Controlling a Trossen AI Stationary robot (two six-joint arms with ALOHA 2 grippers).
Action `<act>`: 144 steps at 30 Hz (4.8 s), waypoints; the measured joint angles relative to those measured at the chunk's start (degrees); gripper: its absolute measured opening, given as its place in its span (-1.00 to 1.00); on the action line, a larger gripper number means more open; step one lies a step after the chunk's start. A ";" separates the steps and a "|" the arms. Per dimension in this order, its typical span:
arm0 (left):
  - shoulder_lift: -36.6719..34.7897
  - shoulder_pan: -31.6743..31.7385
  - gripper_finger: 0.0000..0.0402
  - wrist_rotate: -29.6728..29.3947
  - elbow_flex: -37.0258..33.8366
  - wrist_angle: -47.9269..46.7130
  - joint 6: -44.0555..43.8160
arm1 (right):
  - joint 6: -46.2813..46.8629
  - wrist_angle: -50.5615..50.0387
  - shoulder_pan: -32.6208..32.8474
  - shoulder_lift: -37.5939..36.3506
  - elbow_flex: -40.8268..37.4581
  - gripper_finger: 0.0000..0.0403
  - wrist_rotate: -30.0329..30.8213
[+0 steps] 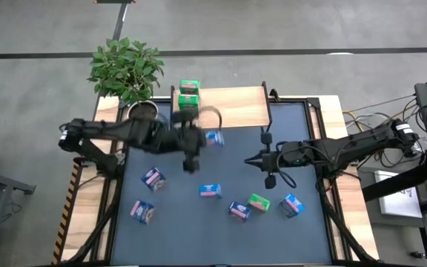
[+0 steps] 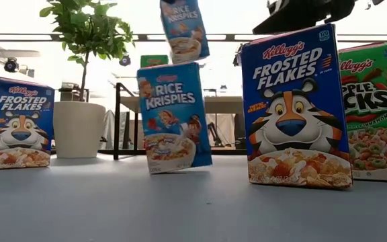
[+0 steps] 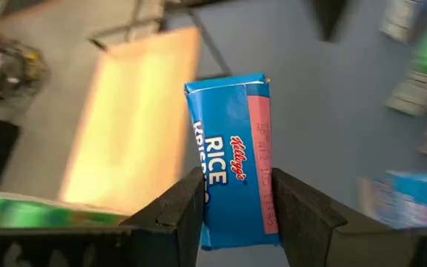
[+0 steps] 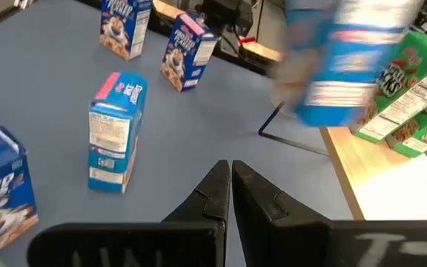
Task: Stack cereal on shelf
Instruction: Put the left light blue cereal box on the shelf, then adjust the light blue cereal box on the shelf
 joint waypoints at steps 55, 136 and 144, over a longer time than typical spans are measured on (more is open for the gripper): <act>9.64 25.85 -0.04 12.34 0.83 19.48 16.04 | 2.56 -1.81 0.00 -2.37 -1.59 -0.96 0.00; 21.97 22.31 -1.00 -9.11 -4.61 28.70 20.87 | 2.97 -2.65 -0.02 -2.29 -1.61 -0.96 0.00; 21.94 23.05 -1.00 -9.04 -4.61 28.88 22.02 | 2.97 -2.65 -0.02 -2.29 -1.61 -0.96 0.00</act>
